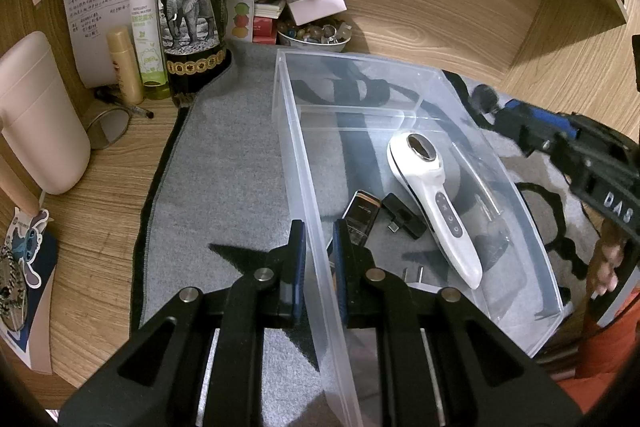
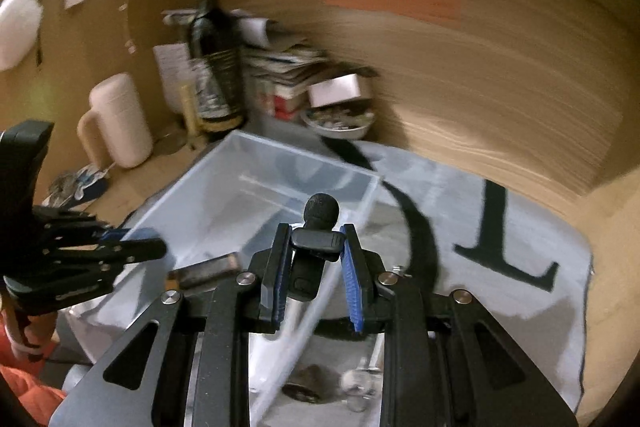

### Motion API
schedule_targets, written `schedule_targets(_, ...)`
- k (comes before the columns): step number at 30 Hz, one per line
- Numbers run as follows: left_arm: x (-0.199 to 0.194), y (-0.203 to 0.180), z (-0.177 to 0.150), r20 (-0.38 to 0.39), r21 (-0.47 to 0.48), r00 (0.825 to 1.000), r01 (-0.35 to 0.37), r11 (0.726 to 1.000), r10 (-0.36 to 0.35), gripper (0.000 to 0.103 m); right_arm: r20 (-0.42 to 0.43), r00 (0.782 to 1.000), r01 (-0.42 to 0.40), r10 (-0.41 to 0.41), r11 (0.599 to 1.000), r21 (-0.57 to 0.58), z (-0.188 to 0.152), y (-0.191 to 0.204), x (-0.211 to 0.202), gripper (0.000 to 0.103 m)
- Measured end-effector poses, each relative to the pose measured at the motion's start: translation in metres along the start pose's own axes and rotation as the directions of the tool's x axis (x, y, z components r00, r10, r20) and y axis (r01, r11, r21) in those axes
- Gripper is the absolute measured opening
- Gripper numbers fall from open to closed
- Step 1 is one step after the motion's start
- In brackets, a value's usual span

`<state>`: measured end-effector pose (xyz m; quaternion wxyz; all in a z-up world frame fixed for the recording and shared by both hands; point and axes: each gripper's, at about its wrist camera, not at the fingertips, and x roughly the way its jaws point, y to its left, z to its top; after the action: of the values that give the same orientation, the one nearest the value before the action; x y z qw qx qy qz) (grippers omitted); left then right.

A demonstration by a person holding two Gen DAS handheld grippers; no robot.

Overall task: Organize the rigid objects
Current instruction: 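Carry the black cylindrical item into the box and release it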

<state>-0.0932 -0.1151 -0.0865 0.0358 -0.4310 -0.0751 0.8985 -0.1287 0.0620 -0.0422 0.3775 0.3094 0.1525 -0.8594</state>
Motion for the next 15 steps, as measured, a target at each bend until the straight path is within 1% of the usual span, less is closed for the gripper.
schedule_targets(7, 0.0, 0.0, 0.0, 0.0, 0.002, 1.0, -0.001, 1.0, 0.001, 0.013, -0.064, 0.995, -0.074, 0.072, 0.997, -0.036, -0.004, 0.022, 0.018, 0.022)
schedule_targets(12, 0.0, 0.0, 0.0, 0.0, 0.002, 1.0, 0.0, 1.0, 0.0, 0.013, -0.13, 0.986, -0.113, 0.105, 0.992, -0.053, -0.01, 0.033, 0.031, 0.022)
schedule_targets(15, 0.0, 0.0, 0.0, -0.001, 0.0, 1.0, 0.0, 1.0, 0.0, 0.013, -0.158, 0.981, -0.121, 0.112, 0.991, -0.055, -0.013, 0.035, 0.035, 0.023)
